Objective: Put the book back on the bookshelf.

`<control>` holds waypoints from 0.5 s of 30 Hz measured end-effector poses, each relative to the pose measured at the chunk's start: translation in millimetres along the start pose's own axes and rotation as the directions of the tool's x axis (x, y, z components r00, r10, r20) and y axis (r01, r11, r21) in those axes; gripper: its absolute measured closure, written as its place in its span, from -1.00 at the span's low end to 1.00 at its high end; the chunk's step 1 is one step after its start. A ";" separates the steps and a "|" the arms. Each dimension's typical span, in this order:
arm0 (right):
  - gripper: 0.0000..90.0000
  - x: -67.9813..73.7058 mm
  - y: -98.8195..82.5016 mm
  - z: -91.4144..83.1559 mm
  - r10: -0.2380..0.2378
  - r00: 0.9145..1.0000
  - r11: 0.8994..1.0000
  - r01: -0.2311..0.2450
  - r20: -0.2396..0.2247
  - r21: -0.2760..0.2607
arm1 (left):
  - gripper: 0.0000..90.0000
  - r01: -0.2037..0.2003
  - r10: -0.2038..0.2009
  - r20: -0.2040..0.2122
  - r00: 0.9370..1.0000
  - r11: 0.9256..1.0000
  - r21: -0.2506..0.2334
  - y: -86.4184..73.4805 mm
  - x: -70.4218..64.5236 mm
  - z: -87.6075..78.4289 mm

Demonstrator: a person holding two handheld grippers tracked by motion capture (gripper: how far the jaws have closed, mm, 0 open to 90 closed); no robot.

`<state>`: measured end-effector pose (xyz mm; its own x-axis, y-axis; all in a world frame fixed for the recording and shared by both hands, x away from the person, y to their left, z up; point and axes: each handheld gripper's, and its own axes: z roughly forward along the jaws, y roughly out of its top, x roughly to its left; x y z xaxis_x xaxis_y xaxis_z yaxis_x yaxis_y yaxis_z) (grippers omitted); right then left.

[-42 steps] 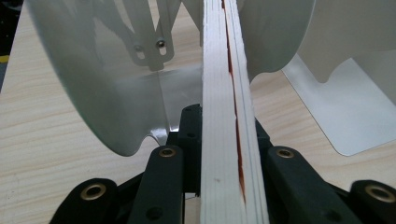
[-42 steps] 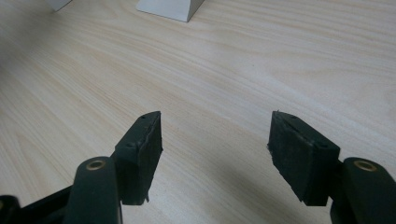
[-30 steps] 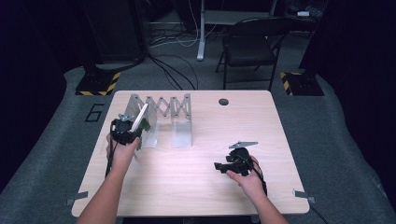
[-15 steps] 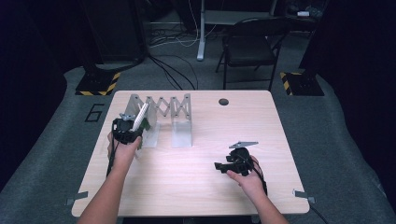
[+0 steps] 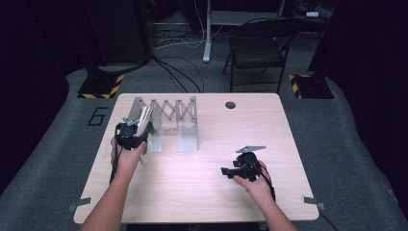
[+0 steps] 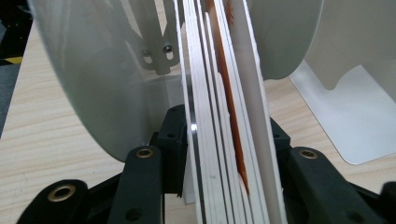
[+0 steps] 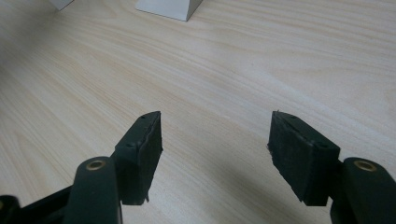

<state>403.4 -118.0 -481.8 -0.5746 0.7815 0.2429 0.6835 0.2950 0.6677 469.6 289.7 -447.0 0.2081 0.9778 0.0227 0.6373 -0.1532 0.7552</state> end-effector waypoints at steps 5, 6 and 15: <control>-0.23 -0.1 0.1 -0.1 0.000 1.000 1.000 0.000 0.000 0.001 | 0.31 0.005 -0.005 0.008 1.000 1.000 -0.010 0.5 -0.9 -4.3; -0.23 -0.1 0.1 -0.1 -0.001 1.000 1.000 0.001 0.000 0.001 | 0.29 0.004 -0.004 0.007 1.000 1.000 -0.019 0.7 -1.1 -5.8; -0.23 -0.1 0.3 0.1 -0.002 1.000 1.000 0.002 0.002 0.000 | 0.17 0.011 -0.011 0.011 1.000 1.000 -0.016 -0.5 -2.0 -13.5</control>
<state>403.7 -118.0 -481.7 -0.5756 0.7817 0.2403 0.6821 0.2968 0.6684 458.9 289.7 -438.6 0.2097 0.9777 0.0072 0.6279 -0.1403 0.7656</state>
